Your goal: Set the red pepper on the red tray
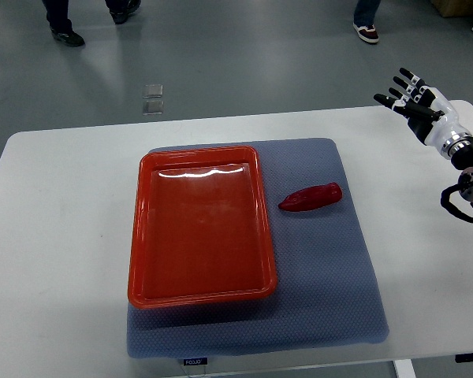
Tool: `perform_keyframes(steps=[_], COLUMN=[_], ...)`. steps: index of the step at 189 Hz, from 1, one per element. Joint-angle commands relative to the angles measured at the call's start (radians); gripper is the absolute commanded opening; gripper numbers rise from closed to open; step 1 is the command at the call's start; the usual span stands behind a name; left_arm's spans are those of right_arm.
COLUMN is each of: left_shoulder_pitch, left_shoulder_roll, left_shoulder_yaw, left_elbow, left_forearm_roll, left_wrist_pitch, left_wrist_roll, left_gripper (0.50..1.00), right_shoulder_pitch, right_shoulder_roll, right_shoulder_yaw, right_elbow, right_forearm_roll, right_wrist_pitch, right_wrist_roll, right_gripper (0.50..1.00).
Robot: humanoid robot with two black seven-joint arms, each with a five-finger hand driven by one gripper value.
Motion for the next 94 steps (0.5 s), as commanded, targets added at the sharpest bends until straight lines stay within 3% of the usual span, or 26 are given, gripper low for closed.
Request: perform_keyframes(steps=[1,94], left_shoulder_pitch=[0.0,0.003], left_shoulder_roll=[0.0,0.0], left_shoulder_yaw=[0.0,0.001], left_elbow=[0.001,0.001], left_forearm_roll=[-0.001,-0.001], left_wrist_pitch=[0.001,0.001], left_wrist_roll=[0.0,0.0], left_gripper=[1.0,1.0], right_shoulder_pitch=[-0.003,-0.009], right_shoulder_roll=[0.001,0.005], right_shoulder_yaw=[-0.004,-0.01], right_elbow=[0.0,0.0], right_forearm_roll=[0.0,-0.003], right_wrist_pitch=[0.002,0.052], right_wrist_roll=[0.0,0.008], right_gripper=[0.979,0.979])
